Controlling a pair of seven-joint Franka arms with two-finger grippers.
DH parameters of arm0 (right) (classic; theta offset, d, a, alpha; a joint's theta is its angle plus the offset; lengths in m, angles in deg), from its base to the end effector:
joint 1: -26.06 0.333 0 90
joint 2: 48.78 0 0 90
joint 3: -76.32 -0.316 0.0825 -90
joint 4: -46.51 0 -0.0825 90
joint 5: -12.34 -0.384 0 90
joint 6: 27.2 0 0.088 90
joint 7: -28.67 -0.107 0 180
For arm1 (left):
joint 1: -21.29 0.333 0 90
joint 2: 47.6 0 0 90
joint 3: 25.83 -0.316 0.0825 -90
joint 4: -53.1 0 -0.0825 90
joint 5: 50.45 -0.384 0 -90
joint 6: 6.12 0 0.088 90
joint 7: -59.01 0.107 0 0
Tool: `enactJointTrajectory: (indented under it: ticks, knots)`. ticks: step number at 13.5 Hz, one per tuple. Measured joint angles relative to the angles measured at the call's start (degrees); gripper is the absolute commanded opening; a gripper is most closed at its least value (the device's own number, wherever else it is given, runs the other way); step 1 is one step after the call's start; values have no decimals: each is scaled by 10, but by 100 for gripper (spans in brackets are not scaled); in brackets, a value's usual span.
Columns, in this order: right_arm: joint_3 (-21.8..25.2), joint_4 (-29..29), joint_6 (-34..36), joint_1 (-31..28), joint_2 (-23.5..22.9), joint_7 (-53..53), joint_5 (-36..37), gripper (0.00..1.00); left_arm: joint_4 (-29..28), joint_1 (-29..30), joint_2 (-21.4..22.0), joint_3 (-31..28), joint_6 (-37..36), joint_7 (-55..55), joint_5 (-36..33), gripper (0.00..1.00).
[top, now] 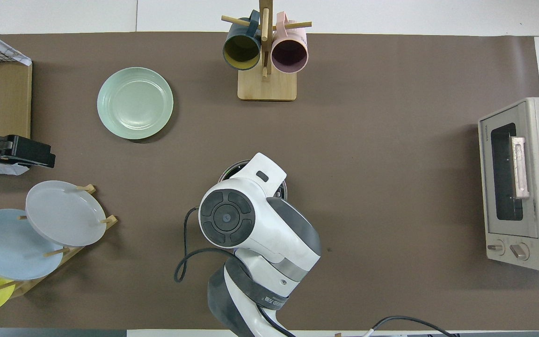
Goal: Transfer potato from pot to plate
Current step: 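Grasp the glass lid knob with the right gripper, then lift the glass lid off the saucepan with the right gripper, then set the lid down with the right gripper while the left gripper reaches the pot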
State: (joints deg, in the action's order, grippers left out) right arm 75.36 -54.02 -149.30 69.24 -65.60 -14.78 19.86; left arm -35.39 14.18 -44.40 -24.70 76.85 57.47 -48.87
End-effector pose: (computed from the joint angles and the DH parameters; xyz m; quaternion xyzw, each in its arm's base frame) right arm 0.4683 0.4452 0.4095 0.9969 0.0381 0.0677 0.0107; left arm 0.5183 -0.0787 0.6564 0.9979 -0.0598 -0.0213 0.0114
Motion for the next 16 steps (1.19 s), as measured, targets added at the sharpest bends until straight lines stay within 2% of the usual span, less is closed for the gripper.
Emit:
enactJointTrajectory:
  ticks: [4, 7, 12, 16]
  knots:
    - [2, 59, 56, -17, 2, 8, 0, 18, 0, 0, 0, 0, 0, 0, 0, 100]
    - [3, 94, 102, -51, 6, 63, 0, 18, 0, 0, 0, 0, 0, 0, 0, 100]
    - [5, 93, 135, -163, 6, 229, 0, 18, -1, -6, 0, 5, 1, -21, 4, 100]
    - [6, 43, 141, -240, 27, 334, 0, 18, -31, -81, 0, 9, 28, -134, 9, 100]
